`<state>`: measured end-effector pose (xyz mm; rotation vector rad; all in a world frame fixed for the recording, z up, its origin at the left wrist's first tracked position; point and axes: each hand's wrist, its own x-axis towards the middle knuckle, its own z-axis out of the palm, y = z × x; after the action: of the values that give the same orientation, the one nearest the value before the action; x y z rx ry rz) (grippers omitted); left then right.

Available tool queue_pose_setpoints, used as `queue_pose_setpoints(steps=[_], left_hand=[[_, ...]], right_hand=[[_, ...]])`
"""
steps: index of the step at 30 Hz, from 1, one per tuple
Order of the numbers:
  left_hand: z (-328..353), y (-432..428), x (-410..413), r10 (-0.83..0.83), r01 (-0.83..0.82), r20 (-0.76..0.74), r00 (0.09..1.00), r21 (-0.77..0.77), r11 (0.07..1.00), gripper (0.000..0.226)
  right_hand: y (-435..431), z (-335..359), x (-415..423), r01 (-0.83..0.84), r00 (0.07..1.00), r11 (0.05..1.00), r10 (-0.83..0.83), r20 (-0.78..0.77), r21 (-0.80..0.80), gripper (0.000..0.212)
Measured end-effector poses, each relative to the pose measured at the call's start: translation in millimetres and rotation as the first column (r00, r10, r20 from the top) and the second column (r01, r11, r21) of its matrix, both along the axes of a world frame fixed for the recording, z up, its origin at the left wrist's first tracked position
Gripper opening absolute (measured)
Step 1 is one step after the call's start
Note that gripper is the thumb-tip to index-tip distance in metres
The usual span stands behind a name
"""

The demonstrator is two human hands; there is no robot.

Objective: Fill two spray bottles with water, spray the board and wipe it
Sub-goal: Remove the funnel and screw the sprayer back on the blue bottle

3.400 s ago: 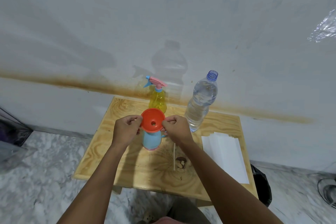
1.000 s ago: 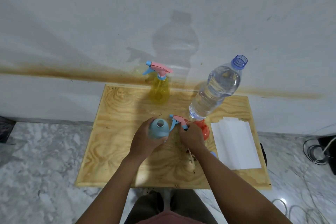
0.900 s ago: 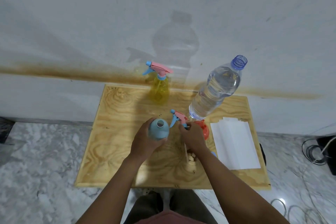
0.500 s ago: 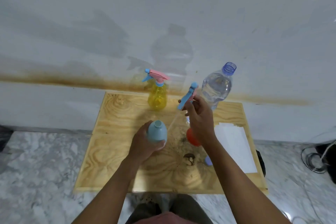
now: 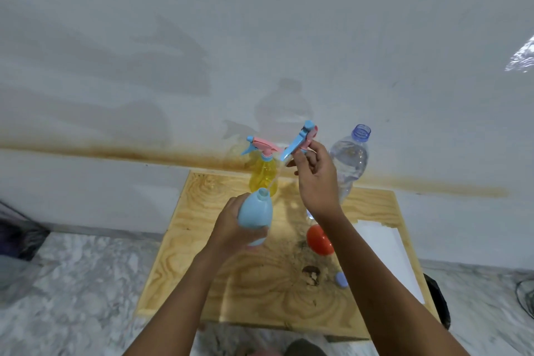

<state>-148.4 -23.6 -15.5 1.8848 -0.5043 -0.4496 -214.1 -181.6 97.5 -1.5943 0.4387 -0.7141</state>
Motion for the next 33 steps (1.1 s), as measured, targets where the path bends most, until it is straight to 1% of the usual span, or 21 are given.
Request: queue_pose_setpoints(steps=[2,4,7,9,14,16,18,20,22,24,29,31,33], left_hand=[[9,0,0,-0.008,0.008,0.005,1.000,-0.021,1.000,0.067],[17,-1,1,-0.017,0.018,0.027,0.999,-0.029,0.999,0.067],[28,-3,1,-0.029,0.030,0.030,0.999,-0.027,0.999,0.062],[35,-4,0,-0.035,0.036,0.031,0.999,-0.025,0.999,0.057],[45,-4,0,-0.038,0.039,0.044,0.998,-0.010,0.999,0.052],[48,-4,0,-0.032,0.032,0.032,0.999,-0.009,0.999,0.051],[49,-5,0,-0.032,0.032,0.044,0.999,-0.006,0.999,0.055],[52,-5,-1,-0.035,0.035,0.056,0.998,-0.008,0.999,0.060],[55,-5,-3,-0.039,0.040,0.059,0.998,-0.028,0.999,0.065],[56,-5,-4,-0.042,0.046,0.065,0.997,-0.058,0.997,0.068],[64,-1,-11,-0.075,0.085,0.081,0.994,-0.129,0.988,0.063],[66,-2,-15,-0.090,0.102,0.079,0.993,-0.159,0.982,0.062],[68,-2,-17,-0.100,0.111,0.070,0.993,-0.176,0.978,0.062]], right_hand=[[4,-4,2,-0.069,0.995,0.998,0.070,-0.069,0.009,0.012],[9,-9,1,-0.154,0.981,0.988,0.151,-0.118,-0.015,0.013],[17,-11,-3,-0.238,0.962,0.971,0.239,-0.136,0.022,0.012],[19,-12,-4,-0.257,0.955,0.965,0.261,-0.142,0.050,0.014],[21,-13,-3,-0.248,0.957,0.965,0.258,-0.131,0.087,0.011],[22,-14,-2,-0.231,0.962,0.969,0.241,-0.131,0.085,0.016],[23,-17,-1,-0.203,0.968,0.975,0.213,-0.129,0.088,0.023],[24,-18,0,-0.169,0.977,0.980,0.180,-0.115,0.101,0.023],[25,-18,1,-0.138,0.984,0.985,0.149,-0.099,0.105,0.023],[25,-17,2,-0.121,0.987,0.988,0.131,-0.093,0.100,0.027],[22,-15,3,-0.121,0.989,0.987,0.128,-0.071,0.104,0.035],[23,-12,1,-0.137,0.988,0.986,0.143,-0.054,0.100,0.034],[23,-9,-1,-0.169,0.984,0.984,0.171,-0.050,0.048,0.029]])
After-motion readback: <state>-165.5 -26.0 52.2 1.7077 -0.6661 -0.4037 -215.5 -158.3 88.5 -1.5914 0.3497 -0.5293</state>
